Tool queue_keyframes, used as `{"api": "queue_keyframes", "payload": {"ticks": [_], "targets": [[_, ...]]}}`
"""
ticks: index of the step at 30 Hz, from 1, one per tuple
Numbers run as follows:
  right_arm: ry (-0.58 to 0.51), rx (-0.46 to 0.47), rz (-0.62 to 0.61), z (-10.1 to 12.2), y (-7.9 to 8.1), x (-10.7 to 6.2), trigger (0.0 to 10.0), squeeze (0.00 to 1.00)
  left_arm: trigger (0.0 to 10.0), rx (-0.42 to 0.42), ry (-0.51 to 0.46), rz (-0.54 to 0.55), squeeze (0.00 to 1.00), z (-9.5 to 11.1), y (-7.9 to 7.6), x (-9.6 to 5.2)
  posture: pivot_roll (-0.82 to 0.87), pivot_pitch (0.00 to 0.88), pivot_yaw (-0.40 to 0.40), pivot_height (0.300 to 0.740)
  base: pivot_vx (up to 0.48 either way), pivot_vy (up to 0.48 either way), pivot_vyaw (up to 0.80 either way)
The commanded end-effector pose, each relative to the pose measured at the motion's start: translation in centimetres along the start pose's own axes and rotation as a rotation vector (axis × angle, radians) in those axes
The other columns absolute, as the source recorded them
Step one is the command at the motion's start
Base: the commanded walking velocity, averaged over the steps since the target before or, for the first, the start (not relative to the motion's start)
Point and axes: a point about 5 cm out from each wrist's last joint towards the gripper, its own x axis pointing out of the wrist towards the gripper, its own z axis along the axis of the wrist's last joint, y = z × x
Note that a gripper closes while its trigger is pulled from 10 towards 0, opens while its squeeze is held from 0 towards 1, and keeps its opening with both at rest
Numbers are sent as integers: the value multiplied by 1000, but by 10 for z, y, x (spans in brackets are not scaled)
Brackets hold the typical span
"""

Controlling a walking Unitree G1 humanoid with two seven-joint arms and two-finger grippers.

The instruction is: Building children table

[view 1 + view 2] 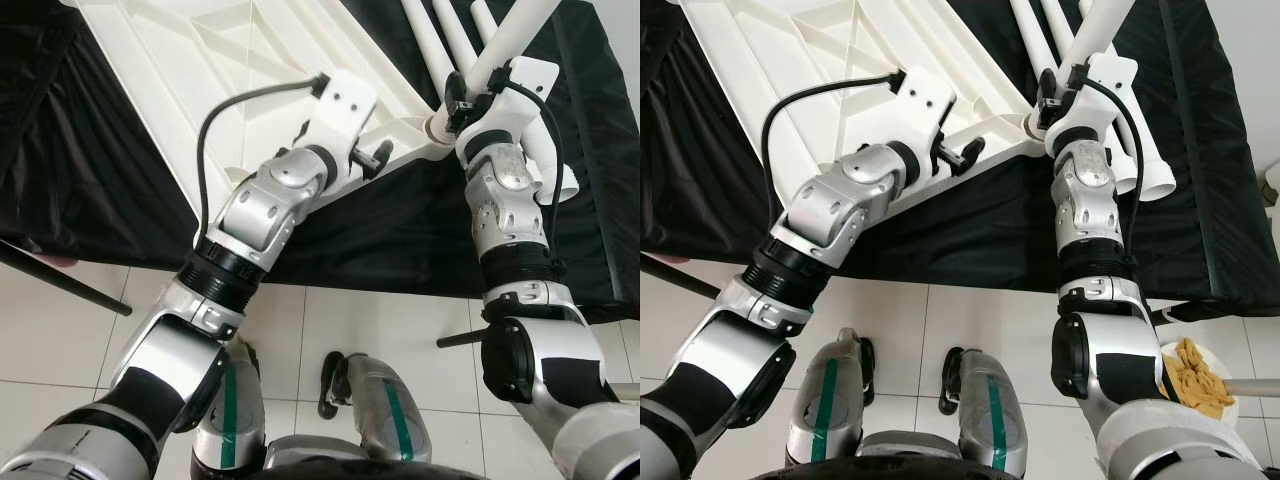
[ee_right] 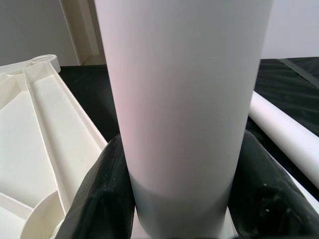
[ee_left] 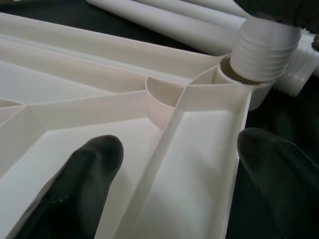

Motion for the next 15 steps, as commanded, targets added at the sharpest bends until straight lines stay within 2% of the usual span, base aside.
{"api": "queue_keyframes", "payload": {"ticks": [1,15], "targets": [[-13,-2,-1,3,-4,-1,10000,0,10000,11,23,-66,0,-6,-9,2,89,23,-63,740,0,0,0],[-8,-10,-4,1,-7,-4,10000,0,10000,131,36,-151,0,-16,-26,6,80,26,-56,740,0,0,0]]}}
